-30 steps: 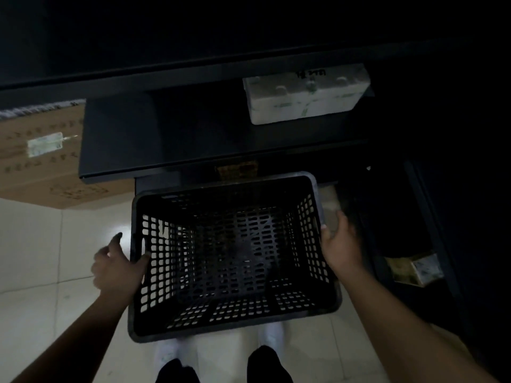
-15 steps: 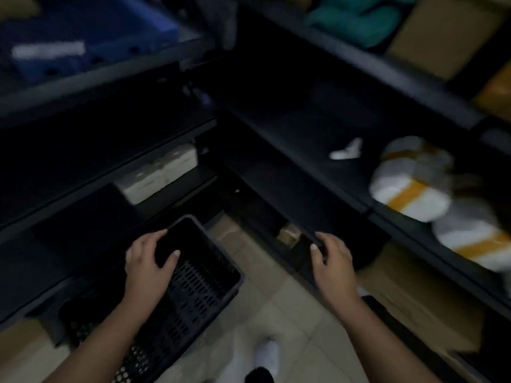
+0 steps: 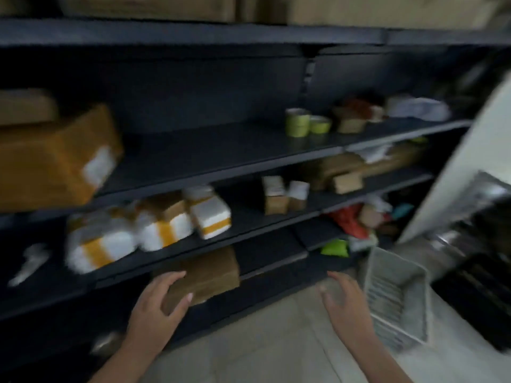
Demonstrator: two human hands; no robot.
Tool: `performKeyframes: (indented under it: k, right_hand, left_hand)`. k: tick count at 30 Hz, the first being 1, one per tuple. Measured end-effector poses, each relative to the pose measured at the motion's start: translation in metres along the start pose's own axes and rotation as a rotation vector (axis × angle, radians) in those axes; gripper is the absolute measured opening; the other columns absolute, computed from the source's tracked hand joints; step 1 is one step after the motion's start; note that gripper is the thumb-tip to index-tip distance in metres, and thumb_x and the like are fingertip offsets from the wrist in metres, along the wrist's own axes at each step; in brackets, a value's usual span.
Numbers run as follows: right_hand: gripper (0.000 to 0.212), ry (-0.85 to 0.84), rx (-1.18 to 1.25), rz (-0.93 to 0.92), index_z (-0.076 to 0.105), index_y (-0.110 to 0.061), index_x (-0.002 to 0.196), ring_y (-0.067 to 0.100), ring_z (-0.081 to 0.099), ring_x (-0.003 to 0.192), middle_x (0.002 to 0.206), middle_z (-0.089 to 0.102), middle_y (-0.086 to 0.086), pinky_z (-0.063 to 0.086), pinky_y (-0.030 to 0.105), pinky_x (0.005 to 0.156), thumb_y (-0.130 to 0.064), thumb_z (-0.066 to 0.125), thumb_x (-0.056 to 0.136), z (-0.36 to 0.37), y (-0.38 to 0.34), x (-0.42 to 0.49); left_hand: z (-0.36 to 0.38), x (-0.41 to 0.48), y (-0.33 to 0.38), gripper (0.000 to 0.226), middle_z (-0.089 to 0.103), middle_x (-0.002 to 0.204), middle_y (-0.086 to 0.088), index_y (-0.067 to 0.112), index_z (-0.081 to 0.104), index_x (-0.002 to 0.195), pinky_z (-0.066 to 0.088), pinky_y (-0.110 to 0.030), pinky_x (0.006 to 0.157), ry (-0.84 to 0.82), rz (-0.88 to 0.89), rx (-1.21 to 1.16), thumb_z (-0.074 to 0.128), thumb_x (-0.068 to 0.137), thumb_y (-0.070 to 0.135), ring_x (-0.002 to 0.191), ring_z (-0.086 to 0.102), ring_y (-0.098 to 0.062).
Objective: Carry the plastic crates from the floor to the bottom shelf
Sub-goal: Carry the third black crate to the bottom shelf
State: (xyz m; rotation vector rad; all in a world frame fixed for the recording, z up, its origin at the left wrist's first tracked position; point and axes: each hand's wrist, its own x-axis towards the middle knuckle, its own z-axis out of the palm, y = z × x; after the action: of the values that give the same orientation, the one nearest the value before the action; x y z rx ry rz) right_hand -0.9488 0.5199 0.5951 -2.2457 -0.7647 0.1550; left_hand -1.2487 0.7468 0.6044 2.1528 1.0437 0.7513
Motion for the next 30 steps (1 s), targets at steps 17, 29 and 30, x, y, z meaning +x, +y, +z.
performKeyframes:
  k: [17, 29, 30]
  right_hand:
    - [0.057, 0.699, 0.017, 0.834, 0.047, -0.02, 0.139, 0.025, 0.046, 0.13, 0.143, 0.048, 0.007, 0.041, 0.043, 0.104, -0.039, 0.064, 0.089, -0.247, 0.258, 0.001]
    - [0.052, 0.985, 0.057, 1.117, 0.047, -0.017, 0.138, 0.029, 0.049, 0.127, 0.141, 0.049, 0.011, 0.042, 0.045, 0.101, -0.036, 0.06, 0.092, -0.338, 0.362, -0.026]
    - [0.053, 0.989, 0.068, 1.119, 0.047, -0.017, 0.138, 0.029, 0.049, 0.127, 0.141, 0.049, 0.011, 0.043, 0.045, 0.101, -0.036, 0.061, 0.091, -0.35, 0.377, -0.023]
  left_hand:
    - [0.436, 0.177, 0.284, 0.049, 0.054, 0.123, 0.02, 0.04, 0.052, 0.129, 0.041, -0.021, 0.085, -0.817, 0.422, -0.271, 0.071, 0.084, 0.046, 0.109, 0.05, 0.008]
    - [0.658, 0.184, 0.451, 0.064, 0.059, 0.122, 0.009, 0.032, 0.055, 0.13, 0.051, -0.036, 0.083, -1.104, 0.531, -0.284, 0.064, 0.078, 0.067, 0.107, 0.059, -0.009]
    - [0.676, 0.181, 0.464, 0.069, 0.059, 0.122, 0.01, 0.032, 0.055, 0.131, 0.051, -0.034, 0.081, -1.11, 0.534, -0.278, 0.063, 0.075, 0.072, 0.106, 0.058, -0.005]
